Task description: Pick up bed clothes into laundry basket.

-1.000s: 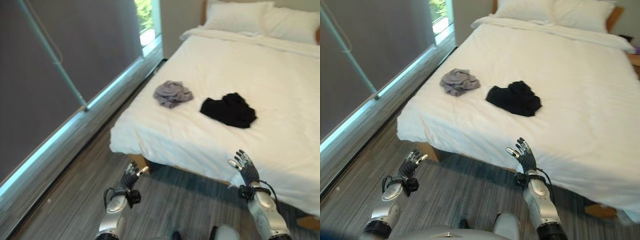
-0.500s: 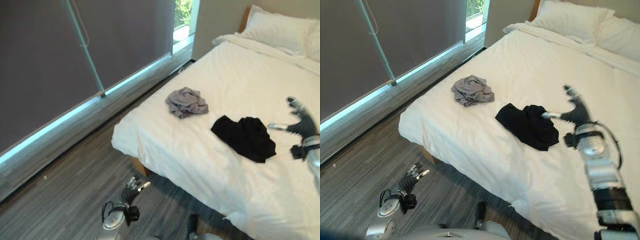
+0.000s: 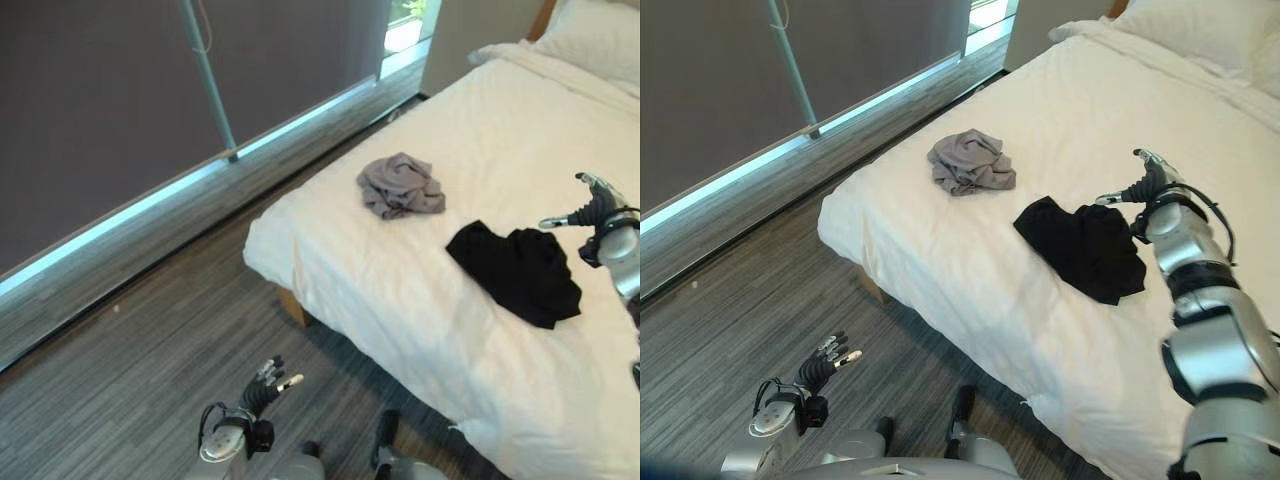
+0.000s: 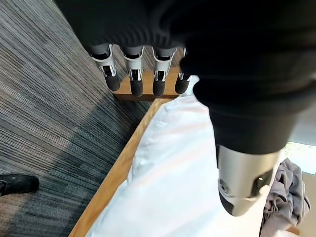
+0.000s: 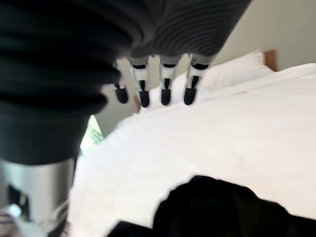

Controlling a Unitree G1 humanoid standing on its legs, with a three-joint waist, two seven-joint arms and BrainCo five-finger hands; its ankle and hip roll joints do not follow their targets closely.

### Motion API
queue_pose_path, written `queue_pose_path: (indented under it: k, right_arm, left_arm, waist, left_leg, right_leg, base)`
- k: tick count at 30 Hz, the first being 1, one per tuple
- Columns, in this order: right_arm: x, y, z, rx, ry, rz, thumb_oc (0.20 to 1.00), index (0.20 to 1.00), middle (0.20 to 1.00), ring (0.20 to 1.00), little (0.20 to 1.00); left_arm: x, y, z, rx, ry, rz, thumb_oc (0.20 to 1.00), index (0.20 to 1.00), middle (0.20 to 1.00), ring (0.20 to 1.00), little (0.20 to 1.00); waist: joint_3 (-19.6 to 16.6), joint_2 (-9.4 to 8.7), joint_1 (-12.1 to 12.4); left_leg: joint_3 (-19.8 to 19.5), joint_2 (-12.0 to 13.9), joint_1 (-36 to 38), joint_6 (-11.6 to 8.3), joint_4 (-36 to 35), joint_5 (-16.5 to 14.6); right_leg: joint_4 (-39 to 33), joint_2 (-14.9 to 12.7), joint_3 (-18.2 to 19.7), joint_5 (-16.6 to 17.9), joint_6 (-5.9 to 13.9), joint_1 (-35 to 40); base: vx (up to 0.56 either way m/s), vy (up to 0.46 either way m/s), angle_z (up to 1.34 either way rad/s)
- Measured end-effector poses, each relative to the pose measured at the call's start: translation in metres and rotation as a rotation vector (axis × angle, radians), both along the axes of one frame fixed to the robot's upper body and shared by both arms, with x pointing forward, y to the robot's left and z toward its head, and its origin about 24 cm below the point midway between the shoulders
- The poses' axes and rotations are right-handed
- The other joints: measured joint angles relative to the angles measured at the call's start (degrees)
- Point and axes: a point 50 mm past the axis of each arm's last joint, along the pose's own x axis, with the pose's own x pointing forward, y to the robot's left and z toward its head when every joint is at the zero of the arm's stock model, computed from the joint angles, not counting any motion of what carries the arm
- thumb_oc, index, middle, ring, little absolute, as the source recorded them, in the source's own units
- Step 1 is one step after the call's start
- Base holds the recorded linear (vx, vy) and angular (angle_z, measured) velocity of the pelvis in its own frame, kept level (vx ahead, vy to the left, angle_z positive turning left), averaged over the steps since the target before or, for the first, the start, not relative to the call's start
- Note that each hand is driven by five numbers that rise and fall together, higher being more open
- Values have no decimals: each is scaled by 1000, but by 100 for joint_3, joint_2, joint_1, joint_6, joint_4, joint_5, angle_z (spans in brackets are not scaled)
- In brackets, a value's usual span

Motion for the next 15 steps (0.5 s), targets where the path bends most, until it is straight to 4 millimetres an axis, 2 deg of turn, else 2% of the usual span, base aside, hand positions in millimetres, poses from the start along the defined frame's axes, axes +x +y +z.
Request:
queue_pose_path:
  k: [2, 5, 9, 10, 11, 14, 15]
  right_arm:
    - [-1, -4, 5, -24, 23, -51, 1000, 1000, 1000, 1000, 1000]
    - [-3, -9, 13, -74, 11, -73, 1000, 1000, 1000, 1000, 1000]
    - [-17, -25, -2, -80, 52, -142, 1000, 1000, 1000, 1000, 1000]
    - [-18, -26, -3, -71, 51, -150, 1000, 1000, 1000, 1000, 1000]
    - [-21, -29, -9, -63, 39, -166, 200, 200, 200, 200, 200]
    - [-22, -30, -7, -63, 20, -165, 200, 200, 200, 200, 200]
    - [-23, -30, -9, -71, 23, -161, 200, 200, 200, 200, 200]
  left_arm:
    - [1, 3, 2, 6, -9, 34, 1000, 1000, 1000, 1000, 1000]
    - [1, 6, 5, -16, -27, 67, 1000, 1000, 1000, 1000, 1000]
    - [5, 1, 10, -29, -52, 64, 1000, 1000, 1000, 1000, 1000]
    - [7, 0, 10, -30, -55, 68, 1000, 1000, 1000, 1000, 1000]
    - [9, 0, 11, -29, -60, 72, 1000, 1000, 1000, 1000, 1000]
    - [17, 2, 17, -19, -88, 82, 1000, 1000, 1000, 1000, 1000]
    - [33, 1, 29, -14, -139, 76, 1000, 1000, 1000, 1000, 1000]
  waist:
    - [273, 101, 116]
    - [570, 184, 92]
    - [722, 246, 115]
    - [775, 289, 111]
    - [792, 332, 108]
    - [786, 344, 74]
    - [779, 333, 46]
  left_leg:
    - [-16, -47, -312, -29, 30, 84]
    - [-96, -79, -519, -33, 101, 95]
    - [-118, -107, -939, -25, 202, 139]
    - [-126, -112, -966, -26, 207, 141]
    - [-135, -137, -975, -24, 204, 135]
    - [-112, -155, -970, -12, 200, 122]
    - [-104, -168, -964, -11, 205, 121]
  right_leg:
    - [2, -40, 37, 132, -43, -290]
    - [1, -74, -32, 120, -24, -437]
    - [-3, -107, -59, 76, -12, -787]
    - [3, -106, -56, 164, 19, -800]
    - [3, -104, -42, 221, -57, -818]
    - [4, -111, 5, 287, -141, -827]
    - [5, -113, 24, 296, -153, -823]
  base:
    - [-109, -13, 12]
    - [-72, -20, 11]
    - [-26, -2, 8]
    - [-11, 14, 5]
    - [0, 0, 0]
    - [5, 10, -3]
    - [15, 21, 3]
